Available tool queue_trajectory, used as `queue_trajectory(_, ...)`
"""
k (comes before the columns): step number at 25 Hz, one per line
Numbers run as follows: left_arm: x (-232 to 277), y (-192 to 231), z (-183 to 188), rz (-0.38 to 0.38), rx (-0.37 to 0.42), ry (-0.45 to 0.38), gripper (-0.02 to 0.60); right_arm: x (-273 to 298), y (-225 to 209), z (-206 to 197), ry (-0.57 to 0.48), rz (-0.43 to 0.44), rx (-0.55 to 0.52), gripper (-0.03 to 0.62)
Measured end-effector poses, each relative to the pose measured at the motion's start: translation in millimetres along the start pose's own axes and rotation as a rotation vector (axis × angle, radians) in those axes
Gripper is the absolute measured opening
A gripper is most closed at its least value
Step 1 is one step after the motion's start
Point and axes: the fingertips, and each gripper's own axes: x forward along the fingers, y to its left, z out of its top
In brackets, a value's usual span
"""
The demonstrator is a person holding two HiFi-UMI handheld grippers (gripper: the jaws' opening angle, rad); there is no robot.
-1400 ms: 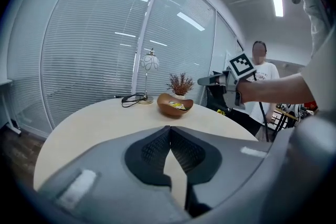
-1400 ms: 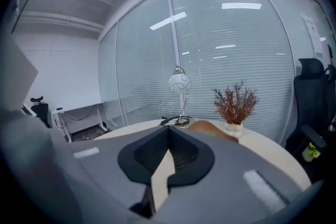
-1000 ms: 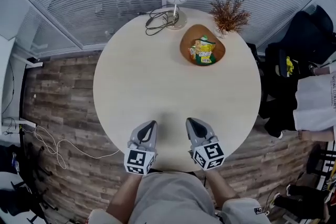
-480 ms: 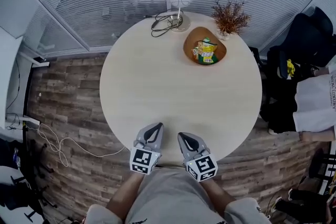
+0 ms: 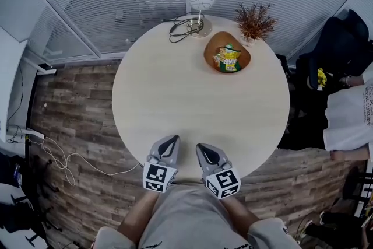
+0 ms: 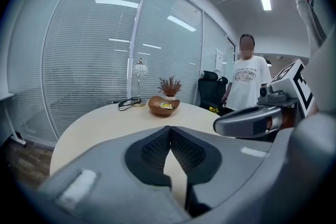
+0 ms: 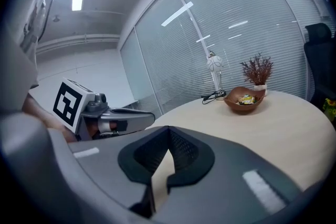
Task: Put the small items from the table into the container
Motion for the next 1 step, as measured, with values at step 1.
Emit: queue_trajectory(1,-0.7,1.1,-1.2,0.003,0.001,0.003,-0.009,0.6,1.3,-0.7,0.001,0.002,0.002,0.002)
